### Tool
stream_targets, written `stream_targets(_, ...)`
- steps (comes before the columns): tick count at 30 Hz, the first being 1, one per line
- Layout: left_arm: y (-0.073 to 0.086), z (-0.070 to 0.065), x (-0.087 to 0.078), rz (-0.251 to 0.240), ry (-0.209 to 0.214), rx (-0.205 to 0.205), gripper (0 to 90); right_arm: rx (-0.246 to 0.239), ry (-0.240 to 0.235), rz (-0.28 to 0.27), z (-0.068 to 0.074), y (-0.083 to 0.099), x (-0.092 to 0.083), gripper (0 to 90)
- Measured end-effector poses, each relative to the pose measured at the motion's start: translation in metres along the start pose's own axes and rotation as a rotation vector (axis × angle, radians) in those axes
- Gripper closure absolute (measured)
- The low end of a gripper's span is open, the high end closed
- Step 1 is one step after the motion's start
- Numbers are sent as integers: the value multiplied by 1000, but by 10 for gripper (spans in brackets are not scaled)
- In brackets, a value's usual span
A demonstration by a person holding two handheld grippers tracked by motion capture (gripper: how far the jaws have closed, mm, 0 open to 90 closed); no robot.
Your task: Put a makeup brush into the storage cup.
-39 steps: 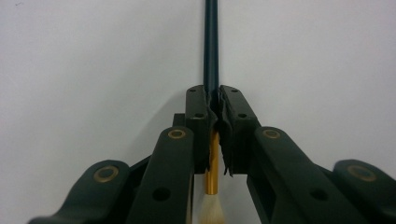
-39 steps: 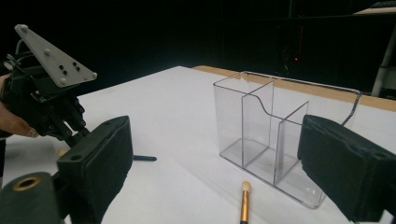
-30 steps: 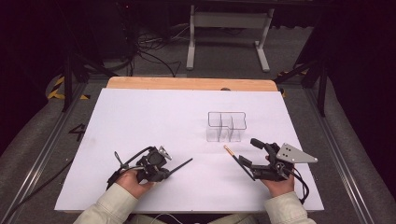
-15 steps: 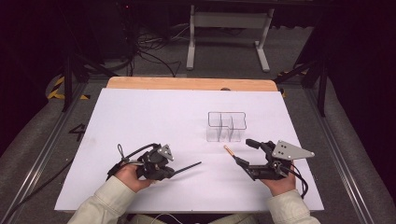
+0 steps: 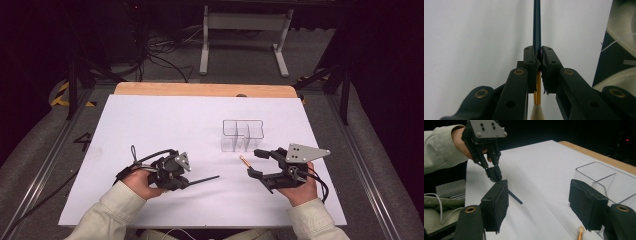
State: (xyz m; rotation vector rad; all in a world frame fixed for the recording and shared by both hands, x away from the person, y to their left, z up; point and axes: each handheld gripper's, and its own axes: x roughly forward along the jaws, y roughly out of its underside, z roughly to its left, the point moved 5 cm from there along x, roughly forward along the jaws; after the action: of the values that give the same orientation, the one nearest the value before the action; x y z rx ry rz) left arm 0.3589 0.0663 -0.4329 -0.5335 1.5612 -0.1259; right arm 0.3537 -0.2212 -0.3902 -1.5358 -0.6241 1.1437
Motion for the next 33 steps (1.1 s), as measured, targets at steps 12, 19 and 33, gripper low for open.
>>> stream_targets(12, -21, -7, -1, 26, 60, 79, 829, -56, -104, 119, 11, -13, 18, 462)
stream_targets(19, -31, -12, 1, 61, 77, 146, 829, -95, -143, 195, 18, -16, 28, 512)
stream_targets(33, -45, -17, 3, 89, 98, 191, 829, -104, -197, 336, 23, -11, 43, 554)
